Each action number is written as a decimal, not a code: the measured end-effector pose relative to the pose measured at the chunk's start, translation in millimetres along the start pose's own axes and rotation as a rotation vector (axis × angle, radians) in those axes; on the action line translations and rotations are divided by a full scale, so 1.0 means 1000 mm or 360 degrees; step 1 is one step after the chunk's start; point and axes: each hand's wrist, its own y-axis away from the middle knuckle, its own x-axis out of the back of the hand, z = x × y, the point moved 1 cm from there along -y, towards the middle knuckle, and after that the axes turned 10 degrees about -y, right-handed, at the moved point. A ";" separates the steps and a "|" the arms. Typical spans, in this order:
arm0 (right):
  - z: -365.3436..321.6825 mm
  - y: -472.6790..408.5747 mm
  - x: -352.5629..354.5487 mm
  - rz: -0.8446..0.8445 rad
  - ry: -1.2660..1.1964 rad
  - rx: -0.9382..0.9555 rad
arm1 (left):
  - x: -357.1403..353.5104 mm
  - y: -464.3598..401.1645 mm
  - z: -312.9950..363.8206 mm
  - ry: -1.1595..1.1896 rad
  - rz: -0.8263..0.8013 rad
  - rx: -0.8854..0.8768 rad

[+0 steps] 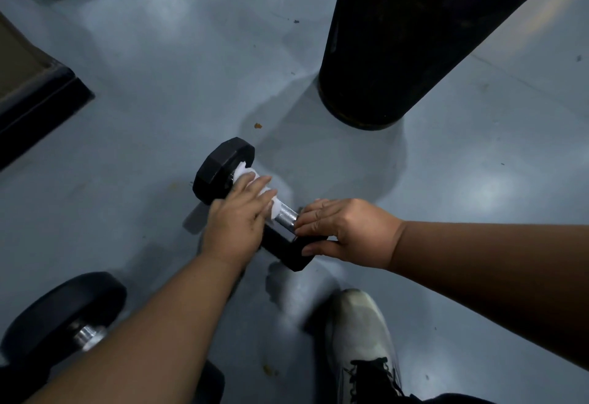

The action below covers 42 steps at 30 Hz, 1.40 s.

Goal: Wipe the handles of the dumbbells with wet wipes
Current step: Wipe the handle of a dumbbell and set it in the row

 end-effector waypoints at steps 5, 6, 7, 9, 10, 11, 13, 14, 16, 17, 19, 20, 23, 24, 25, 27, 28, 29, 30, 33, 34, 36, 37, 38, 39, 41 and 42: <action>0.000 0.000 -0.001 -0.0011 0.0009 0.0031 | -0.013 0.015 0.035 -0.0005 -0.0073 -0.0291; 0.000 0.000 0.000 -0.0013 0.0012 0.0030 | -0.011 0.015 0.031 -0.0042 -0.0096 -0.0437; 0.000 0.000 0.000 -0.0014 0.0011 0.0023 | -0.007 0.011 0.024 -0.0095 -0.0103 -0.0519; 0.000 0.000 0.000 -0.0005 0.0000 0.0016 | 0.000 0.001 0.005 -0.0153 -0.0077 -0.0426; 0.000 0.000 0.000 -0.0001 -0.0009 0.0016 | 0.004 -0.005 -0.003 -0.0099 -0.0040 -0.0241; 0.000 0.000 0.000 0.0000 -0.0018 0.0020 | 0.005 -0.008 -0.008 -0.0039 -0.0014 -0.0057; 0.000 0.001 -0.001 -0.0005 -0.0025 0.0033 | 0.003 -0.005 0.003 -0.0071 0.0025 0.0092; 0.000 0.001 -0.001 -0.0004 -0.0015 0.0037 | -0.001 0.000 0.015 -0.0119 0.0014 0.0025; -0.001 0.001 -0.001 0.0023 0.0011 0.0047 | -0.008 0.012 0.034 -0.0092 -0.0031 -0.0268; -0.001 0.000 -0.001 0.0036 0.0015 0.0054 | -0.010 0.017 0.036 -0.0077 -0.0056 -0.0389; 0.000 0.000 -0.001 0.0036 0.0018 0.0057 | -0.007 0.015 0.028 -0.0140 -0.0078 -0.0541; 0.001 0.000 0.001 0.0019 0.0006 0.0040 | -0.004 0.010 0.022 -0.0181 -0.0085 -0.0585; 0.011 0.000 0.011 -0.0045 -0.0172 -0.0079 | 0.004 -0.007 0.006 -0.0185 -0.0103 -0.0458; 0.015 0.001 0.017 -0.0056 -0.0224 -0.0126 | 0.005 -0.012 0.004 -0.0159 -0.0103 -0.0330; 0.019 0.002 0.022 -0.0056 -0.0232 -0.0168 | 0.005 -0.016 0.005 -0.0135 -0.0100 -0.0197; 0.026 0.004 0.033 -0.0025 -0.0179 -0.0241 | -0.002 -0.021 0.014 -0.0098 -0.0093 -0.0010; 0.029 0.006 0.037 0.0008 -0.0161 -0.0284 | -0.007 -0.022 0.023 -0.0083 -0.0098 0.0027; 0.031 0.007 0.041 0.0045 -0.0153 -0.0329 | -0.012 -0.021 0.032 -0.0070 -0.0108 0.0017; 0.030 0.007 0.043 0.0064 -0.0144 -0.0370 | -0.016 -0.019 0.040 -0.0065 -0.0116 -0.0033; 0.023 0.000 0.034 -0.0027 -0.0025 -0.0406 | -0.022 -0.007 0.049 -0.0079 -0.0097 -0.0201; 0.020 -0.002 0.027 -0.0083 0.0028 -0.0389 | -0.020 -0.003 0.046 -0.0103 -0.0096 -0.0277; 0.017 -0.002 0.017 -0.0127 0.0081 -0.0357 | -0.013 -0.005 0.032 -0.0193 -0.0107 -0.0511; 0.018 -0.001 0.017 -0.0112 0.0074 -0.0362 | -0.010 -0.011 0.022 -0.0247 -0.0105 -0.0601; 0.019 0.000 0.019 -0.0096 0.0057 -0.0381 | -0.006 -0.019 0.012 -0.0287 -0.0105 -0.0600; 0.021 0.001 0.022 -0.0088 0.0046 -0.0405 | -0.002 -0.028 0.005 -0.0282 -0.0089 -0.0494; 0.022 0.001 0.027 -0.0082 0.0084 -0.0410 | 0.002 -0.039 0.002 -0.0192 -0.0027 -0.0145; 0.021 0.001 0.025 -0.0058 0.0152 -0.0370 | 0.000 -0.038 0.009 -0.0184 0.0011 -0.0028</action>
